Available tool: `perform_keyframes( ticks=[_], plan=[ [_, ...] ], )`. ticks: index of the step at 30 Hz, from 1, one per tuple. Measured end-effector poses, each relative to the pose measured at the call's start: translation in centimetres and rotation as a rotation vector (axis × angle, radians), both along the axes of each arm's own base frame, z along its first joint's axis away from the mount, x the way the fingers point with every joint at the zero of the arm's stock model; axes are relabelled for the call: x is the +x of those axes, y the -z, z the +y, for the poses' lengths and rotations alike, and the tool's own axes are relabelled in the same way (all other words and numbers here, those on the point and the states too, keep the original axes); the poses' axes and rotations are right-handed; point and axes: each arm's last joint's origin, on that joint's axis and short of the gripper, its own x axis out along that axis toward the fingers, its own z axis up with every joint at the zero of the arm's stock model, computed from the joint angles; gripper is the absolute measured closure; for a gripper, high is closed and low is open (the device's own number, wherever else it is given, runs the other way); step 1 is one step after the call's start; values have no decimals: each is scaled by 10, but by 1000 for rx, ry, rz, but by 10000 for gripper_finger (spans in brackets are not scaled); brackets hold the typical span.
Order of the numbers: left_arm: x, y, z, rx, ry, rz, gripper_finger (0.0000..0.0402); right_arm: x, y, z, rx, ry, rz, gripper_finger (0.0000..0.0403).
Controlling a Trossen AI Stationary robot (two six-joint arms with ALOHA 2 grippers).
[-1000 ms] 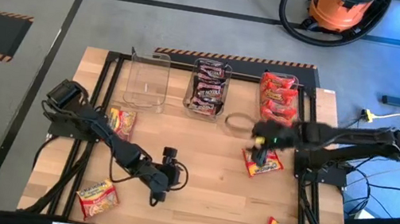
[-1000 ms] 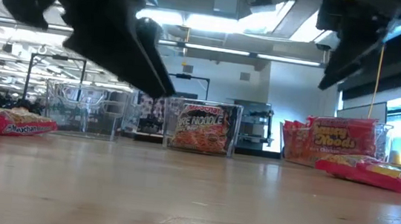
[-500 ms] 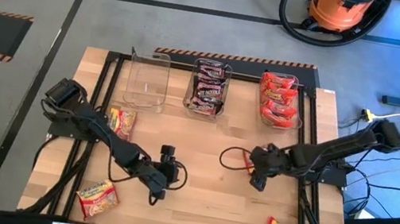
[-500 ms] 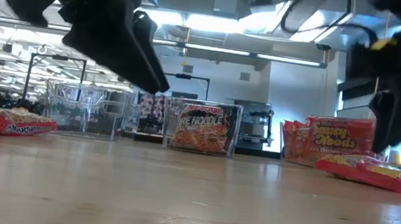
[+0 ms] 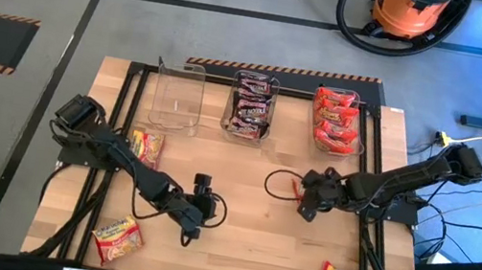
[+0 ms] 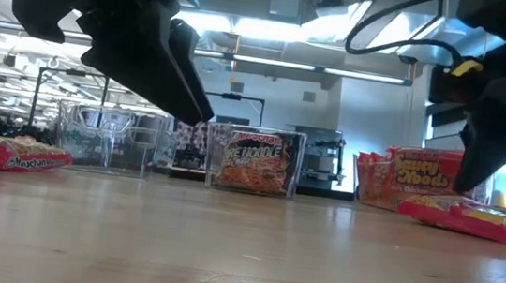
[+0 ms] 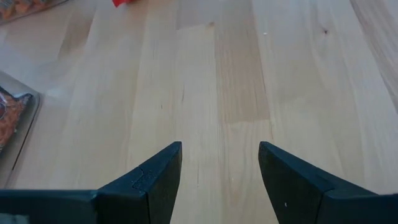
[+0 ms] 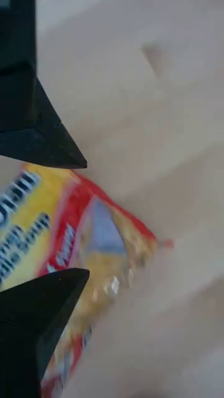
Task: Sort Maruchan noodles
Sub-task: Put the red noodle pack into the left transparent bin
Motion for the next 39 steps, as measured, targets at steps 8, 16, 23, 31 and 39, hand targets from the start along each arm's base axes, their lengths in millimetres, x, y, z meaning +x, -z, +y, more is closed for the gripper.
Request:
perform_keyframes(
  ticks=[8,16,23,31,39],
  plan=[
    [0,0,0,-1,0,0,193,7,8,3,-28,-35,10,150],
    [1,-1,-1,-14,9,-6,193,45,24,18,-35,-273,-164,150],
    [3,-1,3,-14,-5,-6,193,77,33,31,-10,-443,-337,150],
    [13,-1,15,-21,-53,-49,193,90,1,54,-29,-552,-332,150],
    [47,37,40,-48,-82,-93,193,41,2,73,17,-353,-37,150]
  ],
)
